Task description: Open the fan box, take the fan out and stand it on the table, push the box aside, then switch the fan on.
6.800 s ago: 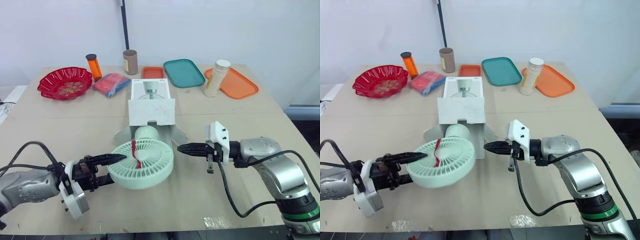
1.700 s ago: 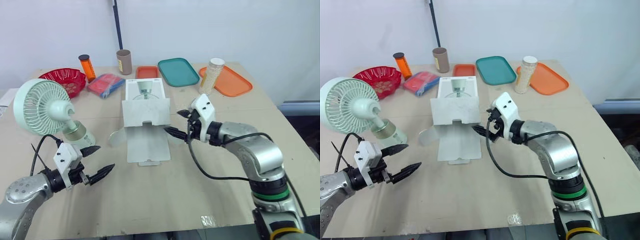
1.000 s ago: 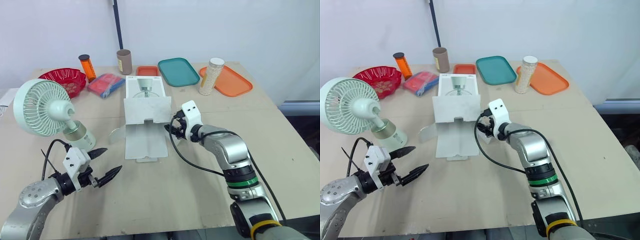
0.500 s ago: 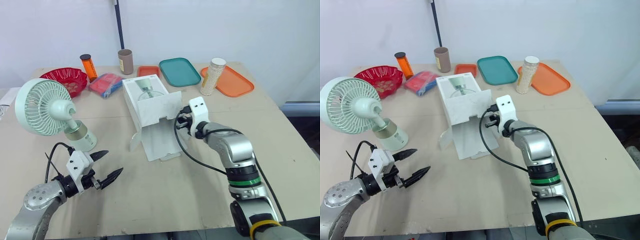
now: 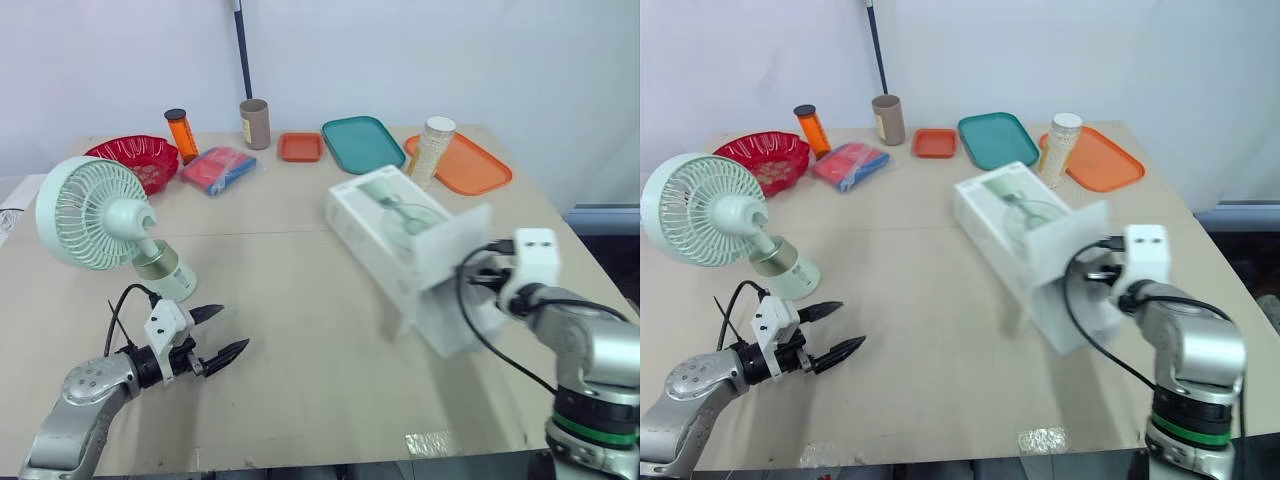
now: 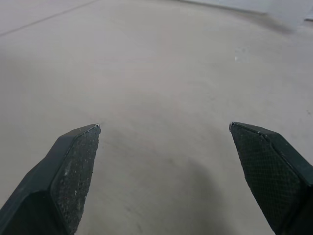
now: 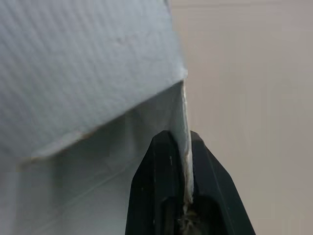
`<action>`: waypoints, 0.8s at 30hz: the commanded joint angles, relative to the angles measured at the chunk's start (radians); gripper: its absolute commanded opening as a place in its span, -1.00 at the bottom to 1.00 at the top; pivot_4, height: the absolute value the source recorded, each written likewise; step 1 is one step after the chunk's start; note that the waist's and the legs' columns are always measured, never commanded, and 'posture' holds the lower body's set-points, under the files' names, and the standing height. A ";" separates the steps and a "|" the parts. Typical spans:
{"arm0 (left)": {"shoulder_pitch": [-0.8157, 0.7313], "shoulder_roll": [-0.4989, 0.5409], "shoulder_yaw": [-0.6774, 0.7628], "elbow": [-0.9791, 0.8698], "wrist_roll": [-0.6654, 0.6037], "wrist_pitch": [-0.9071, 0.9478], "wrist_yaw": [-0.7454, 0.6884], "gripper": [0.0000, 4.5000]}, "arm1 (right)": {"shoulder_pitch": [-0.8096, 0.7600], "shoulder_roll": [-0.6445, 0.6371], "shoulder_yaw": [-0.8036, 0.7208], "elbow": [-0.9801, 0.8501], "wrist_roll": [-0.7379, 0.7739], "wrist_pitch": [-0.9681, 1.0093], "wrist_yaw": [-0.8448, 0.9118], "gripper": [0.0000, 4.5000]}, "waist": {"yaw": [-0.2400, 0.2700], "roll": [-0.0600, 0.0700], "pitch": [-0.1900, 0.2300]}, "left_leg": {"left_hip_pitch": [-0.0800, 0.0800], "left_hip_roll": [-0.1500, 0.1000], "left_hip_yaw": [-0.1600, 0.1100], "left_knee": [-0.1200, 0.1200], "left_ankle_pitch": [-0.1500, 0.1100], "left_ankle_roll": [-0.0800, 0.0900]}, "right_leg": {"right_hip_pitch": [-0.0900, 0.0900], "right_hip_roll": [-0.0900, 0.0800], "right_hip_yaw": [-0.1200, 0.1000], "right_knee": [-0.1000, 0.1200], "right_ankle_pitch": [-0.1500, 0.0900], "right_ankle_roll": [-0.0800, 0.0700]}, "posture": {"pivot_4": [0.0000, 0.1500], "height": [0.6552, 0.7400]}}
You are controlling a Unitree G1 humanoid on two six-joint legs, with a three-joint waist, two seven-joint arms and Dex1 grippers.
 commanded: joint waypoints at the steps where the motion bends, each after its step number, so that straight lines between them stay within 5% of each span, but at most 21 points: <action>1: -0.042 0.003 -0.018 0.019 0.009 -0.033 -0.027 1.00 | -0.010 -0.027 -0.108 0.024 -0.052 -0.038 -0.070 -0.94 | -0.002 0.000 0.000 | 0.001 0.001 0.000 0.000 0.000 0.000 | 0.000 0.001 0.000 0.000 0.000 0.000 | 1.00 1.00; 6: -0.089 0.006 -0.024 0.063 0.012 -0.040 -0.041 1.00 | -0.031 -0.022 -0.112 0.029 -0.036 -0.045 -0.066 -0.94 | -0.012 0.002 -0.001 | 0.003 0.001 0.004 -0.001 -0.001 0.002 | 0.000 0.002 0.005 0.002 0.000 0.000 | 1.00 1.00; 8: -0.092 0.005 -0.026 0.067 0.015 -0.043 -0.043 1.00 | -0.038 -0.001 -0.103 0.033 -0.041 -0.046 -0.085 -0.71 | -0.012 0.002 -0.001 | 0.004 0.002 0.005 -0.001 -0.002 0.004 | 0.000 0.003 0.006 0.002 0.000 0.000 | 1.00 1.00; 12: -0.084 0.003 -0.027 0.054 0.015 -0.041 -0.042 1.00 | -0.003 -0.007 -0.037 0.008 -0.002 -0.045 -0.019 0.08 | -0.011 0.002 -0.001 | 0.005 0.002 0.005 -0.001 -0.002 0.005 | 0.001 0.003 0.007 0.002 0.000 0.000 | 1.00 1.00; 17: -0.065 0.002 -0.026 0.035 0.011 -0.035 -0.035 1.00 | 0.139 -0.188 0.024 0.001 0.051 -0.097 0.181 0.95 | -0.004 0.003 -0.001 | 0.005 0.001 0.004 -0.001 -0.002 0.005 | 0.001 0.002 0.006 0.002 -0.001 0.001 | 1.00 1.00; 24: -0.078 0.005 -0.023 0.045 0.010 -0.031 -0.033 1.00 | 0.244 -0.429 -0.063 0.052 0.065 -0.201 0.342 0.95 | -0.003 0.003 -0.001 | 0.010 0.001 0.004 0.000 -0.003 0.006 | 0.008 0.003 0.006 0.000 -0.002 0.002 | 1.00 1.00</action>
